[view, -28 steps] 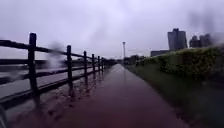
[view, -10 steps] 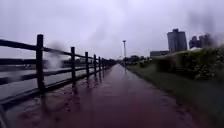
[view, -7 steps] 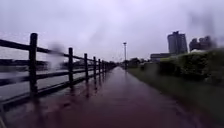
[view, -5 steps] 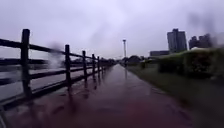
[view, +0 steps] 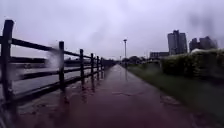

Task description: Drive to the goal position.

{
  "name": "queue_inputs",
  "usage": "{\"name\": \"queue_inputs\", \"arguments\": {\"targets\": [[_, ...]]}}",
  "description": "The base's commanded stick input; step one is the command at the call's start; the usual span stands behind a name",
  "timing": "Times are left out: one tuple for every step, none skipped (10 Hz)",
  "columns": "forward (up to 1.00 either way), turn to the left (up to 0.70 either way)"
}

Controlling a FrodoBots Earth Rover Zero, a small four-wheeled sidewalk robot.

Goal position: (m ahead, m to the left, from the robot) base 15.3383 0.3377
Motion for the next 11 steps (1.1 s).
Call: {"name": "queue_inputs", "arguments": {"targets": [[1.00, 0.01], [1.00, 0.01], [1.00, 0.01], [1.00, 0.01], [1.00, 0.01], [1.00, 0.01], [1.00, 0.01], [1.00, 0.01], [1.00, 0.01], [1.00, 0.01], [1.00, 0.01]]}}
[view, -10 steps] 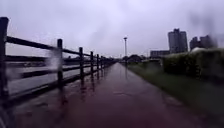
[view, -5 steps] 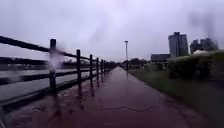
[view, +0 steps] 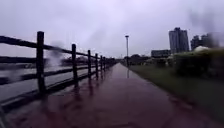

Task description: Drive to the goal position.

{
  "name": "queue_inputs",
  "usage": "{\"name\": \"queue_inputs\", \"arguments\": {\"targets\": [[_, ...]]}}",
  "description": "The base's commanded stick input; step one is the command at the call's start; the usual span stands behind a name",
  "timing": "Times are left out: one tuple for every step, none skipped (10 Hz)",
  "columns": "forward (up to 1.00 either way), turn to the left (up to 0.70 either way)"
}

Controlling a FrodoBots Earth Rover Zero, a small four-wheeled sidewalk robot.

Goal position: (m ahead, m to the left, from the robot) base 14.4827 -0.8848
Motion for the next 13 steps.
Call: {"name": "queue_inputs", "arguments": {"targets": [[1.00, 0.01], [1.00, 0.01], [1.00, 0.01], [1.00, 0.01], [1.00, 0.01], [1.00, 0.01], [1.00, 0.01], [1.00, 0.01], [1.00, 0.01], [1.00, 0.01], [1.00, 0.01], [1.00, -0.01], [1.00, -0.03]]}}
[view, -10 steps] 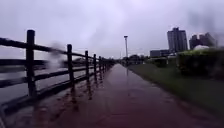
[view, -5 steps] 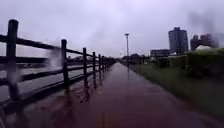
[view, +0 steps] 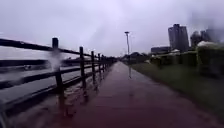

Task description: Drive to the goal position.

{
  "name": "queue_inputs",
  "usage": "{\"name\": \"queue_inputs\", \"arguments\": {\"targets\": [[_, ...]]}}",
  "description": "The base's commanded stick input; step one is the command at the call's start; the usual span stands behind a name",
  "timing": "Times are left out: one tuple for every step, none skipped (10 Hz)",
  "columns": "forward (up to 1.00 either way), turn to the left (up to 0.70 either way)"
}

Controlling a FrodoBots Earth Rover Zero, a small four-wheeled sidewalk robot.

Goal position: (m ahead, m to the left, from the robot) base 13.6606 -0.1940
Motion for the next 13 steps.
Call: {"name": "queue_inputs", "arguments": {"targets": [[1.00, -0.03], [1.00, -0.09], [1.00, -0.16], [1.00, 0.01], [1.00, 0.01], [1.00, 0.01], [1.00, 0.01], [1.00, 0.01], [1.00, 0.01], [1.00, 0.01], [1.00, 0.01], [1.00, 0.01], [1.00, 0.01]]}}
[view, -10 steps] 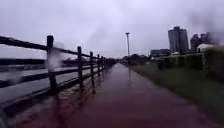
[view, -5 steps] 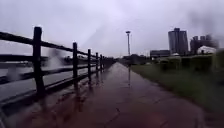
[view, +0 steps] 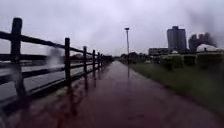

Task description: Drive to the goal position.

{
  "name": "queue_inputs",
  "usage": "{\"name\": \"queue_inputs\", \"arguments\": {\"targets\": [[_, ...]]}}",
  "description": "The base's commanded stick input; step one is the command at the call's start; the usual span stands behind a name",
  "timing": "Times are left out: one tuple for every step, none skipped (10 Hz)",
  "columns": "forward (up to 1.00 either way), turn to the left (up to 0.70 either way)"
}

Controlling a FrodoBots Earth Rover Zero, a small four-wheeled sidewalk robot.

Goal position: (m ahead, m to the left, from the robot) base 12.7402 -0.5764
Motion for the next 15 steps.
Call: {"name": "queue_inputs", "arguments": {"targets": [[1.00, -0.09], [1.00, -0.17], [1.00, -0.21], [1.00, 0.01], [1.00, 0.01], [1.00, 0.01], [1.00, 0.01], [1.00, 0.01], [1.00, 0.01], [1.00, 0.01], [1.00, 0.01], [1.00, 0.06], [1.00, 0.11], [1.00, 0.16], [1.00, 0.10]]}}
